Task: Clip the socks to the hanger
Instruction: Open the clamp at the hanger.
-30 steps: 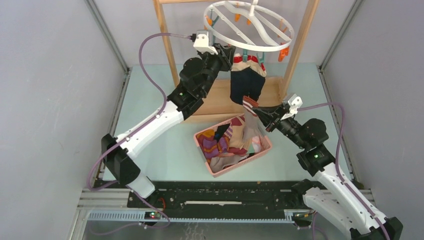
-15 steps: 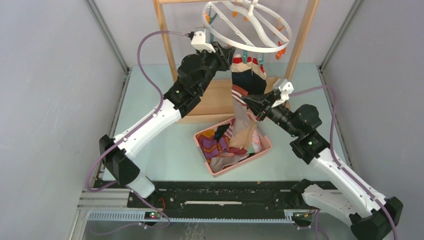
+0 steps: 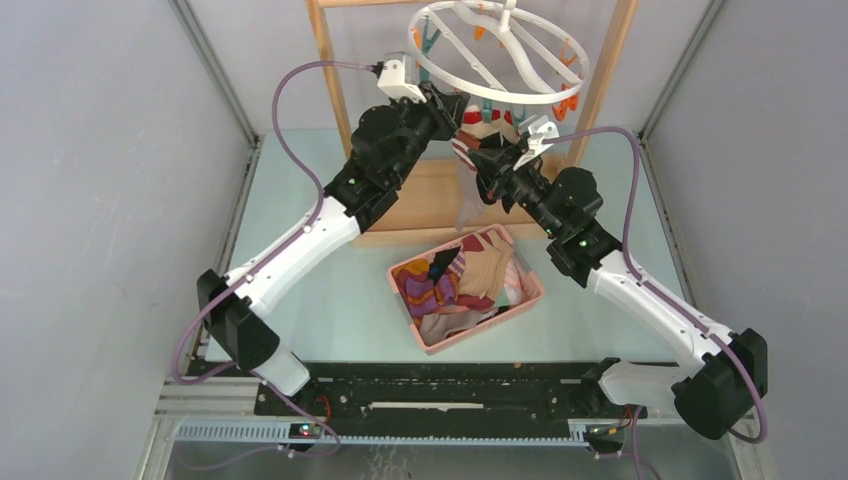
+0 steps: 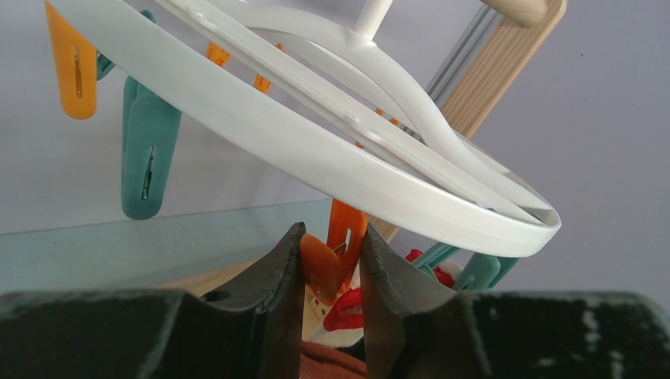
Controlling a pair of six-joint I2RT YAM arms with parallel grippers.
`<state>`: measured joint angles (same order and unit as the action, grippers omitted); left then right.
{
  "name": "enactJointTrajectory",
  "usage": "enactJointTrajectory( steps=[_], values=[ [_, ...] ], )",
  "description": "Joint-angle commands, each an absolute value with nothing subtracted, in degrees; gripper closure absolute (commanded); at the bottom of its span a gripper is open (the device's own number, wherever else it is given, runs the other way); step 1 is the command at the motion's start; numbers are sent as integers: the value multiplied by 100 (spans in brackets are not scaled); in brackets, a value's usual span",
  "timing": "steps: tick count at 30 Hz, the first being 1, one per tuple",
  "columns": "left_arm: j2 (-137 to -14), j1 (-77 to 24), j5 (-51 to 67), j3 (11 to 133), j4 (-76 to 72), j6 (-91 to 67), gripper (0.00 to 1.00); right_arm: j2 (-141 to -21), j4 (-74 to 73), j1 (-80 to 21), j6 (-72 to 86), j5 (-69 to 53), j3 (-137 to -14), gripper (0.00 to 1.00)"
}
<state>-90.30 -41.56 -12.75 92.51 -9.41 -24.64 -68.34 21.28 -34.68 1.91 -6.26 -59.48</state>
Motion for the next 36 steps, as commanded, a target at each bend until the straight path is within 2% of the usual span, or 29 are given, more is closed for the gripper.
enactJointTrajectory(
  steps=[1, 17, 29, 36],
  values=[
    [-8684, -4069, -1195, 9602, -1073, -2575, 70, -6835, 2408, -3502, 249, -146, -6230, 100],
    [-8684, -4032, -1218, 9598, -1151, -2506, 49, -6829, 2371, -3397, 255, -111, -6229, 100],
    [-8819, -4033, -1270, 9689, -1145, -2423, 50, -6812, 2391, -3367, 277, -166, -6231, 100],
    [-8872, -4028, -1322, 9797, -1066, -2401, 61, -6803, 2386, -3371, 279, -205, -6228, 100]
  ],
)
